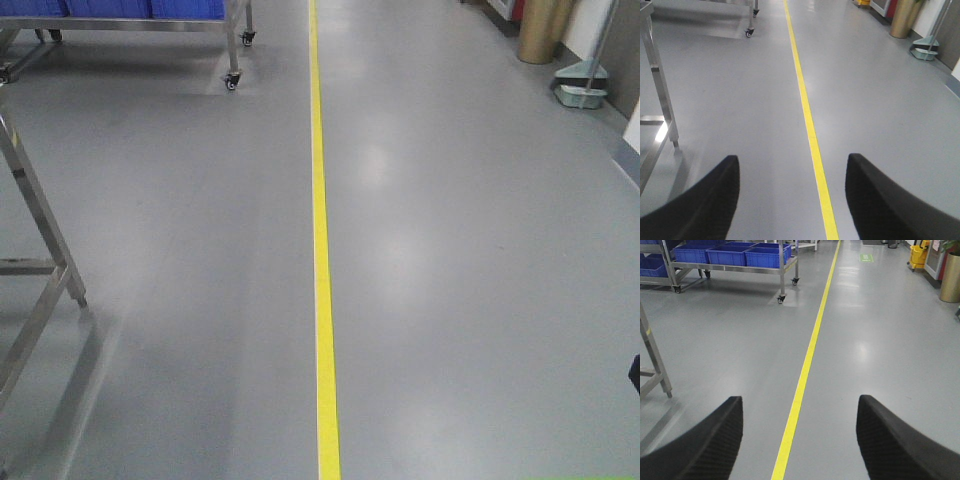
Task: Move and align brake pads A on conveyor
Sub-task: 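Drive forward along the yellow floor line past the green floor sign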
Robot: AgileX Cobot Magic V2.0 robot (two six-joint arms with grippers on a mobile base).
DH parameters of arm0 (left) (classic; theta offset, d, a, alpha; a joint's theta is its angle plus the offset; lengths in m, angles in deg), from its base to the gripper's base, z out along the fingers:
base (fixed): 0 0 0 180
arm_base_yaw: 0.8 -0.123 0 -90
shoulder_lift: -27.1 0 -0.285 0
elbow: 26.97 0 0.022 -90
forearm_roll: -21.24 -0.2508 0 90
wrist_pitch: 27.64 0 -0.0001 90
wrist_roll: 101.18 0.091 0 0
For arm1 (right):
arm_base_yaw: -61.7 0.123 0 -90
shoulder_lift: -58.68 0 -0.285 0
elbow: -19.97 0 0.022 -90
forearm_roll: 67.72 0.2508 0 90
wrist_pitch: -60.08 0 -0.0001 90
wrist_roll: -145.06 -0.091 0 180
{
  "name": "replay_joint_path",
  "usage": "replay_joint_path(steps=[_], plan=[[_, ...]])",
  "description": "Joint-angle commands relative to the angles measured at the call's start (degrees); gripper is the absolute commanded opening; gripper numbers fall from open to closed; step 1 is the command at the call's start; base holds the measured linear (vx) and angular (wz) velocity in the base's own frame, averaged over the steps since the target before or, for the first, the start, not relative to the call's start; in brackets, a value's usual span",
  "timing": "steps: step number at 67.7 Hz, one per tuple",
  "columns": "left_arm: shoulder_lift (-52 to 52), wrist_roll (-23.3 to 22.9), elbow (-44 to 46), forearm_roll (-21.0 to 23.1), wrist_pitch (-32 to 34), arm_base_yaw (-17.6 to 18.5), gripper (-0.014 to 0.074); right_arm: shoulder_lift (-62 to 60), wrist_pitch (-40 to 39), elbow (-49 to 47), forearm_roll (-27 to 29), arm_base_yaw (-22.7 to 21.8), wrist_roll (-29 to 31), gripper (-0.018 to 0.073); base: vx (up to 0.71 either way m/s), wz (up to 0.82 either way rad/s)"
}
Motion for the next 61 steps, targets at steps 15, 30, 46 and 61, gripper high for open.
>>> replay_joint_path(steps=[15,30,46,61], plan=[[-0.8,-0.1,1.3,0.1,4.0,0.1,0.0451,0.7,-3.9,-1.6,-0.3,-0.1,0.4,0.0468,0.66,0.09],[-0.8,-0.1,1.3,0.1,4.0,0.1,0.0451,0.7,-3.9,-1.6,-0.3,-0.1,0.4,0.0468,0.67,0.01],[-0.8,-0.1,1.3,0.1,4.0,0.1,0.0451,0.7,-3.9,-1.6,-0.3,-0.1,0.4,0.0468,0.64,0.02],[-0.8,-0.1,1.3,0.1,3.9,0.1,0.0451,0.7,-3.9,-1.6,-0.3,-0.1,0.4,0.0468,0.62,0.12]])
